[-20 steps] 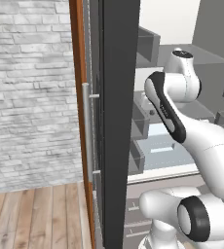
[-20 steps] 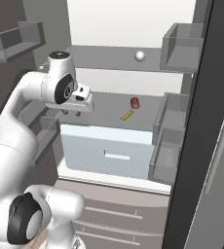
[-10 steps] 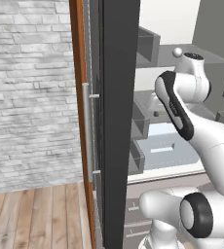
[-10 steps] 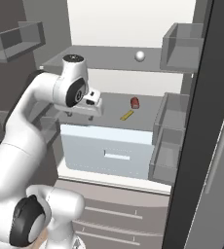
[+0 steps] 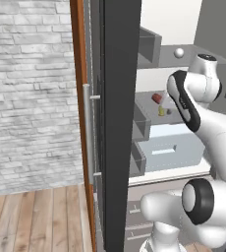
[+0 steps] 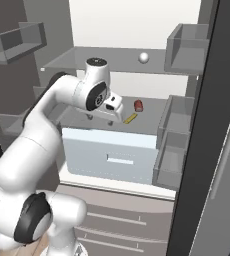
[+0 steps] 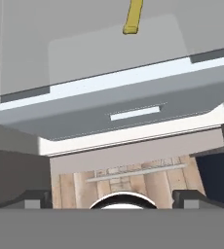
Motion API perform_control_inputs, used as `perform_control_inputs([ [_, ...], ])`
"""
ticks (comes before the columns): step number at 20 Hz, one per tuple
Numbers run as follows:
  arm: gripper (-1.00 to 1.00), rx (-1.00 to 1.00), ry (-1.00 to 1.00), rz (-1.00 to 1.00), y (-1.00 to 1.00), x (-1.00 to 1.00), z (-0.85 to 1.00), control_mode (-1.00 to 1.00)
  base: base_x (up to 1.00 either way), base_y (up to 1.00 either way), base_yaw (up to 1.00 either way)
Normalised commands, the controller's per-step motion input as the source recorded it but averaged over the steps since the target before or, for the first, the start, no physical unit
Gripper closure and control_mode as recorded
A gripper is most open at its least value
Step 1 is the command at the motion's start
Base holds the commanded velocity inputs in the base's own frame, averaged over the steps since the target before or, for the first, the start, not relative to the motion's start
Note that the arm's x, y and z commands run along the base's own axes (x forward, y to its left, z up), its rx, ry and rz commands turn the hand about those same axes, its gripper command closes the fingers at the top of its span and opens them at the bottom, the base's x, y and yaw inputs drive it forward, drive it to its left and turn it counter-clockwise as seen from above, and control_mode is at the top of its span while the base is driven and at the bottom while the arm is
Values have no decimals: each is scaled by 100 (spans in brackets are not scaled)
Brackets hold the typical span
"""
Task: Pick the egg and butter from the fridge and place them by the bowl for mixing.
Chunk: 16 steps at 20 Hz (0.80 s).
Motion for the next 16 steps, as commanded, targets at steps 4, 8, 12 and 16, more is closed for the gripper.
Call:
perform_control_inputs([
  [4,-100,0,-12,-10,-31,36,-26,-100,0,0,0],
  [8,-100,0,-21,-6,-24,38,-16,-100,0,0,0],
  [12,-100,-6,-12,-4,-24,44,-10,-100,0,0,0],
  [16,-100,-7,1,0,-29,48,-3,-100,0,0,0],
])
